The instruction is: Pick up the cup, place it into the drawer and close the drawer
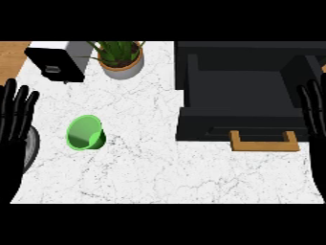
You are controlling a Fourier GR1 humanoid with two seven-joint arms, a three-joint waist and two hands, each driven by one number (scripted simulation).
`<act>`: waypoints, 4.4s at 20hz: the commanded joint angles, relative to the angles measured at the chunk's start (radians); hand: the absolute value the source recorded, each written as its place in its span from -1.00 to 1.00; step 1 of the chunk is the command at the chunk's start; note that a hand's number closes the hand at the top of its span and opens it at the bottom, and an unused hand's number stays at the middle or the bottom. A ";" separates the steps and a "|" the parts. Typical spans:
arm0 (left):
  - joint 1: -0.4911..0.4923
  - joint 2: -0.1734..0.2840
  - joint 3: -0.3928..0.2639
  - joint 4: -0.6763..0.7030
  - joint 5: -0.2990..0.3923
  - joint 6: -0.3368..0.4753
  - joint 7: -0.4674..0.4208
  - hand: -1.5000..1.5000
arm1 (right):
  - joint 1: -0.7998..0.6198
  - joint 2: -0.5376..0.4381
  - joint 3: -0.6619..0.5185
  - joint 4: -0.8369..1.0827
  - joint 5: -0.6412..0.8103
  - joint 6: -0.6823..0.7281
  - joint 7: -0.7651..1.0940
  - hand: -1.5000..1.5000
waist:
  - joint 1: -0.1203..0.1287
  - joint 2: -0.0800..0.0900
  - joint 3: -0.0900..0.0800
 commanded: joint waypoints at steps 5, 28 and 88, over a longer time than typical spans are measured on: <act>-0.112 -0.053 0.014 0.102 -0.125 0.110 -0.052 -1.00 | 0.063 0.025 0.028 0.039 -0.009 0.032 -0.044 -1.00 | -0.010 -0.021 0.011; -0.248 -0.096 0.009 0.334 0.035 0.265 -0.036 -1.00 | -0.030 0.025 -0.040 0.108 -0.139 0.097 0.050 -1.00 | -0.006 -0.022 0.011; -0.253 0.019 0.268 1.418 0.212 0.022 -0.797 -1.00 | -0.103 -0.010 -0.095 0.062 -0.196 0.141 0.160 -1.00 | -0.008 -0.021 0.010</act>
